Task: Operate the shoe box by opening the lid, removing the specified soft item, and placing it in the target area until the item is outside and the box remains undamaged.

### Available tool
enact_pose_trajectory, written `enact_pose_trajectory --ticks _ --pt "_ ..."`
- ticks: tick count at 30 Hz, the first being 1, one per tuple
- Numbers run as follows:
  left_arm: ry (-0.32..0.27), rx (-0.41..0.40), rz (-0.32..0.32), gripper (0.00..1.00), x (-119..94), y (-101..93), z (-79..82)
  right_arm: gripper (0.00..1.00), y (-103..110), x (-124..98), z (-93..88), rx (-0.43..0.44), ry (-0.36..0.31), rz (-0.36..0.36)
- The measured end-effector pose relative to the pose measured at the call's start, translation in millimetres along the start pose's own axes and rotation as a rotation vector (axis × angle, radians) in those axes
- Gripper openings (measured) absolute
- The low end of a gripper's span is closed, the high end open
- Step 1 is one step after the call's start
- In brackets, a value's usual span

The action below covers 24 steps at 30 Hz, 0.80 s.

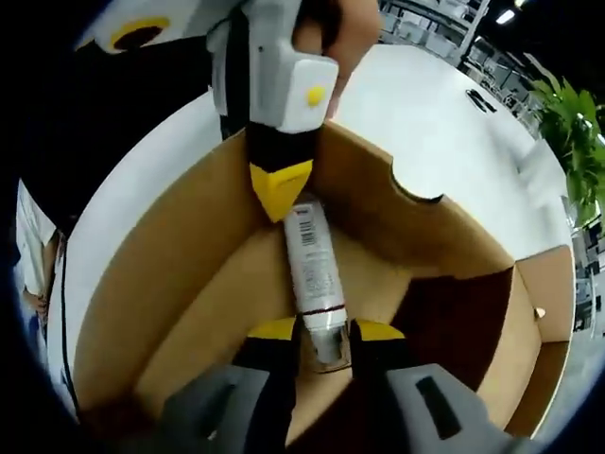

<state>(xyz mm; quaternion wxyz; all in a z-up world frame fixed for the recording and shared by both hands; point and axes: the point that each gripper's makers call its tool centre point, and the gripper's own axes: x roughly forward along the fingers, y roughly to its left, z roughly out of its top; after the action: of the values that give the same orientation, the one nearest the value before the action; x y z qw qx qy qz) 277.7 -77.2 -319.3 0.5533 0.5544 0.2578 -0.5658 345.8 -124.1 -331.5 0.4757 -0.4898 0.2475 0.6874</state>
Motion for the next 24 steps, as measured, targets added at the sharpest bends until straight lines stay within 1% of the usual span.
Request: enact_pose_trajectory --ticks 1,2,4,5,7,12,13,16,18,19,22,24 --pt "0.001 0.000 0.000 0.12 0.0 0.1 -0.1 0.18 5.4 -2.1 -2.7 0.065 -0.015 0.003" --pt "0.003 0.000 0.001 0.12 -0.1 -0.8 0.5 0.18 11.6 -6.0 -8.7 0.166 -0.046 -0.010" --pt "0.002 0.000 0.000 0.12 0.0 -0.7 0.5 0.18 16.3 -11.0 -18.0 0.218 -0.060 -0.037" --pt "0.002 -0.001 0.000 0.12 0.0 -0.6 0.4 0.18 19.9 -14.7 -25.5 0.281 -0.062 -0.059" --pt "0.004 -0.002 -0.002 0.11 0.4 -0.4 -0.2 0.18 26.0 -19.6 -35.3 0.358 -0.061 -0.101" --pt "0.002 0.002 -0.010 0.11 0.6 -0.8 -0.8 0.18 39.6 -26.9 -48.7 0.438 -0.058 -0.190" --pt "0.002 0.000 -0.010 0.11 0.6 -0.7 -0.9 0.18 40.1 -27.4 -51.6 0.485 -0.061 -0.221" --pt "-0.004 0.003 -0.010 0.11 0.6 -0.7 -0.7 0.18 44.4 -30.1 -57.7 0.567 -0.045 -0.262" --pt "-0.004 0.004 -0.011 0.11 1.0 -0.6 -0.1 0.18 48.0 -31.8 -62.8 0.610 -0.023 -0.293" --pt "-0.005 0.005 -0.011 0.11 1.0 -0.6 -0.1 0.18 50.2 -32.4 -63.8 0.642 -0.024 -0.312" --pt "-0.021 0.006 -0.019 0.10 0.0 -0.3 0.4 0.19 60.4 -35.6 -66.7 0.687 -0.007 -0.326" --pt "-0.025 0.009 -0.020 0.10 0.0 -0.5 0.8 0.19 60.3 -36.1 -66.4 0.718 -0.021 -0.358"
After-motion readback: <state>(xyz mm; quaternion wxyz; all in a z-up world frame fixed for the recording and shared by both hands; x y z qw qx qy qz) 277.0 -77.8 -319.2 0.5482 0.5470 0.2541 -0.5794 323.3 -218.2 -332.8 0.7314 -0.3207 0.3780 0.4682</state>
